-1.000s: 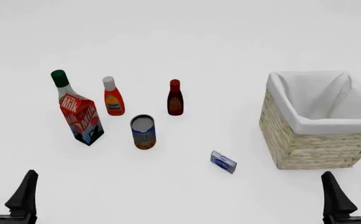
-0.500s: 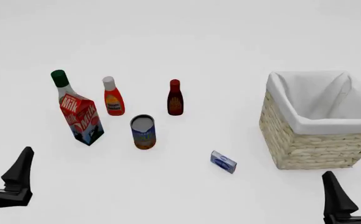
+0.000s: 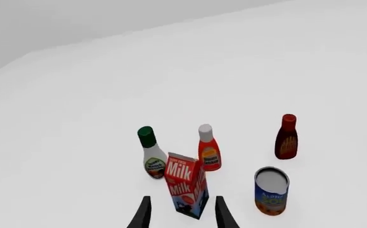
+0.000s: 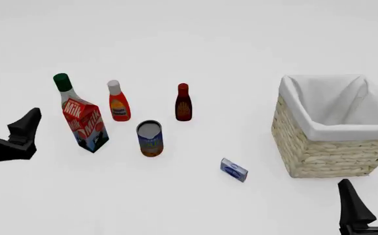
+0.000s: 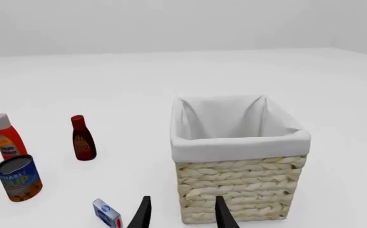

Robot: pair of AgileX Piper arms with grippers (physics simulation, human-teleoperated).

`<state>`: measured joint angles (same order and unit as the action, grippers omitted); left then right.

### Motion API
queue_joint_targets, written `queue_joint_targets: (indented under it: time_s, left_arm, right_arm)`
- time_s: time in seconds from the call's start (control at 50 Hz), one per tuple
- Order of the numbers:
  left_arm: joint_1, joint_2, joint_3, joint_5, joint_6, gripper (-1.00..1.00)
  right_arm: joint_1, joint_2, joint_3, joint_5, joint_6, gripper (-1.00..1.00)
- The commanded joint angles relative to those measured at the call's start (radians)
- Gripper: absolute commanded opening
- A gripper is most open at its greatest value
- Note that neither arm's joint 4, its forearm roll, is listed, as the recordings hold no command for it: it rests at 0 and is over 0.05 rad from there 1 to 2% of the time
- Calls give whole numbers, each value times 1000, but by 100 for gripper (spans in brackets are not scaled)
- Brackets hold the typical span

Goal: Pick the ketchup and place it in the basket.

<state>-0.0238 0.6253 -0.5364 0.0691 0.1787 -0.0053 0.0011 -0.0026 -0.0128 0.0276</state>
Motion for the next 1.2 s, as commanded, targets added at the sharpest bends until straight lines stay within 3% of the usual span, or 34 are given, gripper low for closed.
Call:
queue_joint_targets:
  time_s: [0.02,0.18,0.38,0.42,0.52,0.6,0.8,0.82,0.86,1.04,1.2]
  left_arm:
    - [-32,160,-172,91,-11,100]
    - [-51,207,-262,135,65,100]
    - [-66,326,-421,235,62,100]
    - [-68,326,-435,227,133,100]
    - [-78,368,-521,281,122,100]
    - [-88,449,-619,363,60,100]
    - [-98,579,-800,477,39,100]
    - [-110,695,-943,527,-7,100]
    - [-109,726,-982,542,-18,100]
    - [-114,805,-1062,554,-41,100]
    - [-118,854,-1069,536,-59,100]
  right_arm:
    - [2,0,0,-5,10,100]
    - [2,-1,0,-13,24,100]
    - [4,-1,1,-14,23,100]
    - [5,-1,1,-13,23,100]
    - [4,-1,0,-14,21,100]
    - [4,-1,-1,-16,20,100]
    - [3,-1,0,-22,21,100]
    - [1,-1,-4,-19,22,100]
    - [1,-1,-2,-20,22,100]
    - [2,-1,-2,-16,23,100]
    - [2,-1,-1,-13,25,100]
